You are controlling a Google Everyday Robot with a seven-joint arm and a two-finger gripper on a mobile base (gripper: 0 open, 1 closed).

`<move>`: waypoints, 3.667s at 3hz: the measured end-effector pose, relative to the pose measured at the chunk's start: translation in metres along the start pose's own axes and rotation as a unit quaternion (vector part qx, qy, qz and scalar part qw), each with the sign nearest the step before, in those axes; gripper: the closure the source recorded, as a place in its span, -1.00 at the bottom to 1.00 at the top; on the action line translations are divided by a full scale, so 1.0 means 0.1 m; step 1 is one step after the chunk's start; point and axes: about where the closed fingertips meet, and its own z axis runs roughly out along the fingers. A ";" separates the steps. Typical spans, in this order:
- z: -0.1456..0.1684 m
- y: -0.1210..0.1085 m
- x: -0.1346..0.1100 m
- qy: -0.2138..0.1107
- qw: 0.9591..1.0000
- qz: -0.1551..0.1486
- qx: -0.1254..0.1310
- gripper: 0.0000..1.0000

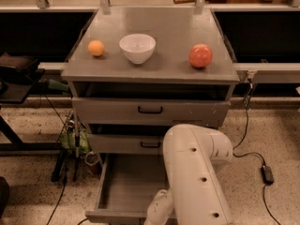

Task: Close bottom drawer

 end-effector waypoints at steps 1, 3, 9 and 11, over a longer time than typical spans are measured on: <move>0.11 -0.05 -0.06 -0.012 1.000 0.015 -0.002 0.68; -0.19 -0.34 -0.45 -0.060 0.997 0.017 0.036 -0.25; -0.71 -0.55 -1.62 -0.092 0.990 -0.035 0.103 -1.00; -0.92 -0.56 -2.17 -0.114 0.982 -0.067 0.134 -1.00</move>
Offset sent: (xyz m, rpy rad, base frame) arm 0.0482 0.0278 0.0010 0.0659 -0.1073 -0.0940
